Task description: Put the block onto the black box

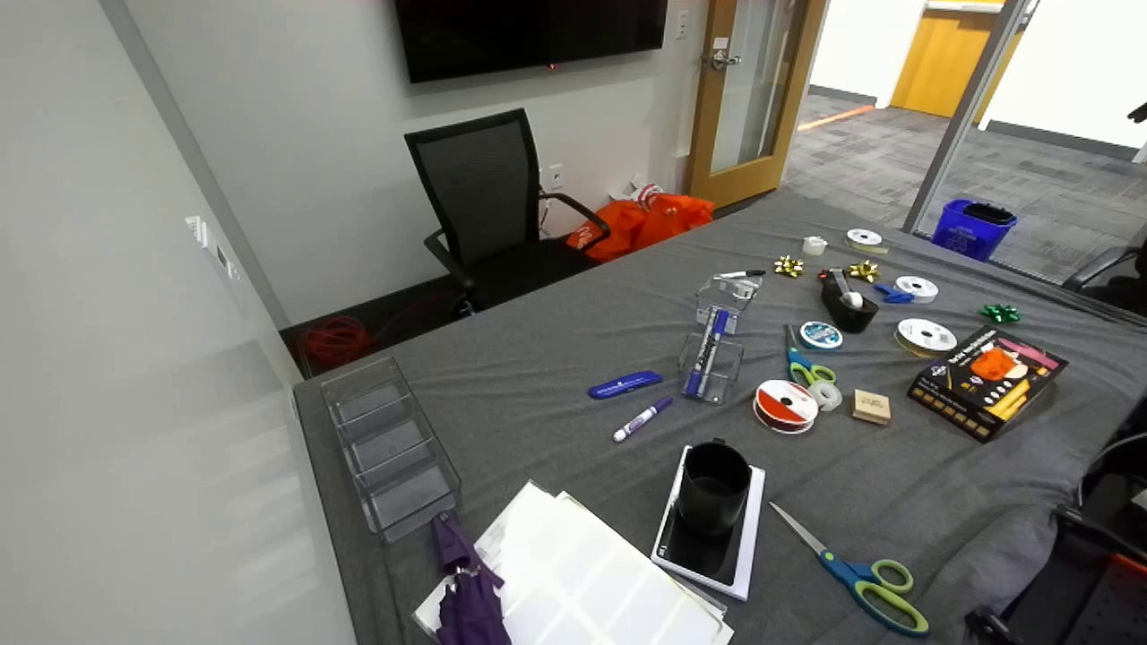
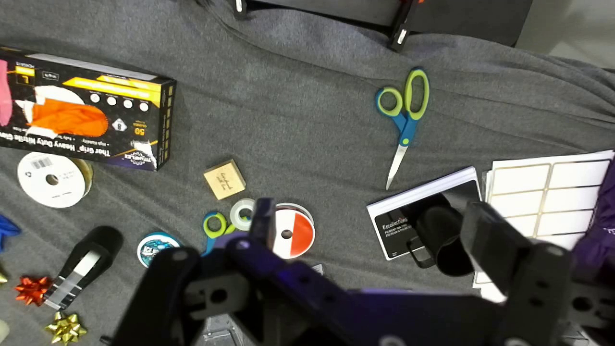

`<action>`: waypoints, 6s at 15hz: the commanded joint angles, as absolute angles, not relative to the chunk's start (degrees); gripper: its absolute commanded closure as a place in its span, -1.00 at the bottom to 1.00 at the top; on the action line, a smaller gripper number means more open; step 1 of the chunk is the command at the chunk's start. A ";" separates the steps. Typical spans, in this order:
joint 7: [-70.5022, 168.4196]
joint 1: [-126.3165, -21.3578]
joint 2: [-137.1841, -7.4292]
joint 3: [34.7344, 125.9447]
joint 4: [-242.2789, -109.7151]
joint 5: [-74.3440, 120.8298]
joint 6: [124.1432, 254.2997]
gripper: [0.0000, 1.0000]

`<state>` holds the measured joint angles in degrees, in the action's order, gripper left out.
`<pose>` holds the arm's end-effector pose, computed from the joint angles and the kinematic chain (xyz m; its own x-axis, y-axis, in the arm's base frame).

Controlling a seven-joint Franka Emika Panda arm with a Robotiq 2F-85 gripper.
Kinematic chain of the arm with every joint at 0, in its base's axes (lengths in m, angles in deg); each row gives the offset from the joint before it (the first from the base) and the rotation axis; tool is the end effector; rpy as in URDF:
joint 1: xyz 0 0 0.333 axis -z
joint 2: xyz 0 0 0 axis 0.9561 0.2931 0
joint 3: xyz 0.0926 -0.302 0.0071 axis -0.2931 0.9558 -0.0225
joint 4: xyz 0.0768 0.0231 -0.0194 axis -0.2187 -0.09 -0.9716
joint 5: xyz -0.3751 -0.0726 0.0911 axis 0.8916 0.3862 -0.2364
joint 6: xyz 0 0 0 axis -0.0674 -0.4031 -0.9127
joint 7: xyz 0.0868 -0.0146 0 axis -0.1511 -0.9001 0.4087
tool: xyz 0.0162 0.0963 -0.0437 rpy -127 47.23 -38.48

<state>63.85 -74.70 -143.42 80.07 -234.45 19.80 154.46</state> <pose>0.2752 -0.0111 0.5215 0.9834 0.1667 0.0716 0.1705 -0.9841 -0.0494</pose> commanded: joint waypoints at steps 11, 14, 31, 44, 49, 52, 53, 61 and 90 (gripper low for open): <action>64.42 -74.22 -141.02 81.10 -234.42 20.79 157.39 -1.00; 64.95 -73.63 -138.08 82.27 -235.06 21.67 161.97 -1.00; 87.45 -72.88 -115.19 90.39 -231.24 28.23 174.44 -1.00; 91.29 -73.79 -96.40 90.94 -230.55 23.29 192.84 -1.00; 99.54 -71.94 -85.64 89.15 -228.42 18.07 202.54 -1.00; 103.58 -69.63 -80.34 87.04 -226.90 15.18 207.88 -1.00; 105.51 -68.43 -78.75 85.93 -226.44 13.39 208.86 -1.00; 112.13 -59.53 -69.97 79.06 -224.12 10.24 214.40 -1.00; 98.34 -59.19 -60.81 76.21 -222.84 22.66 221.78 0.10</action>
